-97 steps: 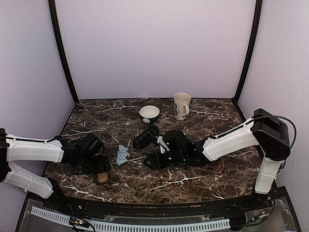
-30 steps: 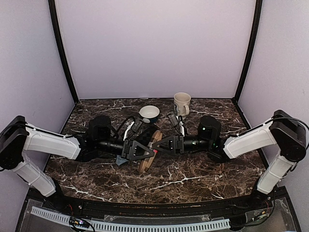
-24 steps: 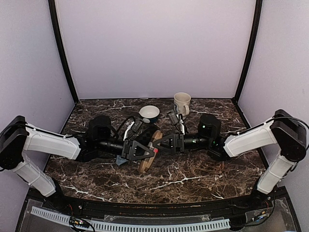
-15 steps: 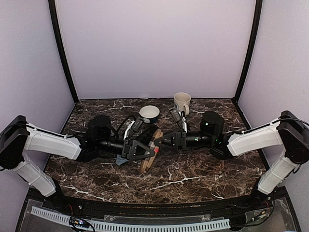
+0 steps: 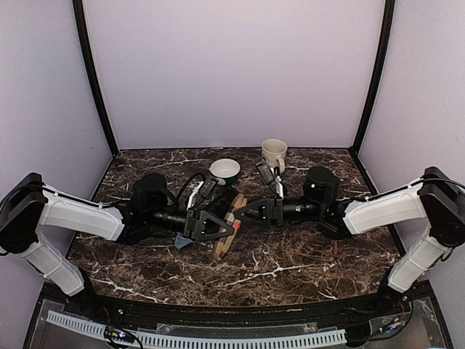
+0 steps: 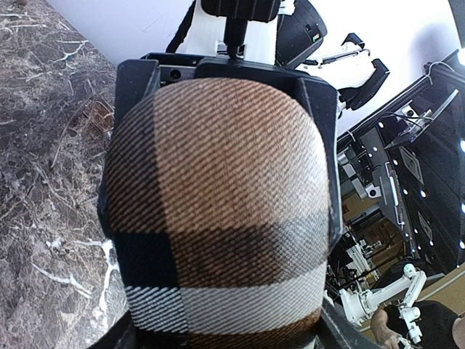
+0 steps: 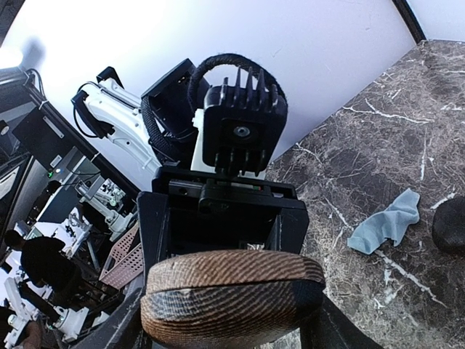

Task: Organize the sunglasses
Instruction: Pass from the left arm to the right

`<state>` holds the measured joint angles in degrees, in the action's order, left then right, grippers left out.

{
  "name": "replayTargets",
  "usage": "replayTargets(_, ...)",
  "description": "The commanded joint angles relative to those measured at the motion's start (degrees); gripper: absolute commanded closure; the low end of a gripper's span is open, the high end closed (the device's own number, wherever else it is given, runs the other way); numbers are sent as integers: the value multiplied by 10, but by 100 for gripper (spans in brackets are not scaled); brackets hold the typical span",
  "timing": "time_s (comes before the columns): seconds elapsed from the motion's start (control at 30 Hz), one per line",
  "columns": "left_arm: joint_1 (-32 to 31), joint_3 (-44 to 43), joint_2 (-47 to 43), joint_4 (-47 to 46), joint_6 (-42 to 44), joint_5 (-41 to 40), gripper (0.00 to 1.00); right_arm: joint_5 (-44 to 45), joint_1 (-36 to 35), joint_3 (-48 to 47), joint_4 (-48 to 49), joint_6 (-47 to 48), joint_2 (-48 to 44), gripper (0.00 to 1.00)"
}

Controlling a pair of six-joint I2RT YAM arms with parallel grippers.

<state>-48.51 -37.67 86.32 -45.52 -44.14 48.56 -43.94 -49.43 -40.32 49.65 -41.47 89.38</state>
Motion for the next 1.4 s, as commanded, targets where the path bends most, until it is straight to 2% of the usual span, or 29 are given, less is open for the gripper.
replayTargets(0.0,0,-11,4,-39,-20,5,100,-26,0,7,42,9,-17,41)
replayTargets(0.13,0,-8,8,-52,-29,5,100,-29,4,11,51,2,-17,54)
replayTargets(0.2,0,-8,8,-53,-31,4,96,-30,6,11,53,0,-18,62)
replayTargets(0.33,-1,-9,3,-37,-24,-5,75,-38,11,12,48,5,-18,76)
replayTargets(0.53,-1,-23,-20,67,33,-48,45,-35,11,5,32,10,-19,93)
replayTargets(0.63,-5,-32,-32,131,73,-85,36,-22,11,5,32,7,-22,97)
replayTargets(0.8,-9,-26,-41,142,85,-103,20,-7,13,7,50,-13,-15,100)
replayTargets(0.97,-12,-22,-39,136,86,-103,14,-1,13,12,75,-37,-7,100)
replayTargets(1.1,-12,-13,-40,120,80,-104,14,-2,14,12,75,-36,-6,100)
replayTargets(1.23,-12,-11,-41,112,75,-107,20,-9,15,9,71,-33,-1,100)
replayTargets(1.37,-12,-14,-38,109,73,-101,15,-8,15,7,56,-24,0,100)
